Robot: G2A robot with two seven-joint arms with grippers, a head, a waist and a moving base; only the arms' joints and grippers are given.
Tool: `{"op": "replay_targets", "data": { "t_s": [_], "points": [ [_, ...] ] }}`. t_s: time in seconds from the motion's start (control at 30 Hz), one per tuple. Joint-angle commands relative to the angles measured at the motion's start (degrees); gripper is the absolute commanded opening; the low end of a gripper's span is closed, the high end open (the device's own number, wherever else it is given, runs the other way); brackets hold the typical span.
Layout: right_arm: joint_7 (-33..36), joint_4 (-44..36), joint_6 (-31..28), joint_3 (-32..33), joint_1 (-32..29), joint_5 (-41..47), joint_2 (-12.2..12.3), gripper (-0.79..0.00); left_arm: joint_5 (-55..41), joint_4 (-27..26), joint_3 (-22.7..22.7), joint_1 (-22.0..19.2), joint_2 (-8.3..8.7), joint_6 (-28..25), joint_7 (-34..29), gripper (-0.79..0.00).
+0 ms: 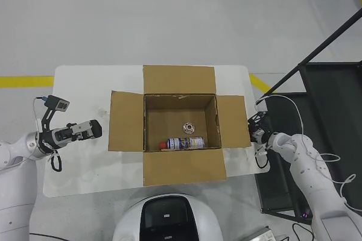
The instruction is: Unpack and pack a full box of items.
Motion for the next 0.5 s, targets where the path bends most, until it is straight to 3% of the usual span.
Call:
{"op": "replay_targets", "data": {
  "t_s": [0.0,0.23,0.47],
  "points": [
    [-0.2,0.3,-0.4,0.0,-0.1,-0.2,0.1,-0.785,0.0,0.0,0.0,0.0,0.00,0.0,0.0,0.000],
    [-2.1,-1.7,-2.9,3.2,-2.7,0.5,1.2,-0.785,0.0,0.0,0.0,0.0,0.00,0.0,0.0,0.000],
    [-3.6,-10.8,-7.4,11.0,-8.6,5.0,3.2,-0.785,0.0,0.0,0.0,0.0,0.00,0.0,0.0,0.000]
  ]
}}
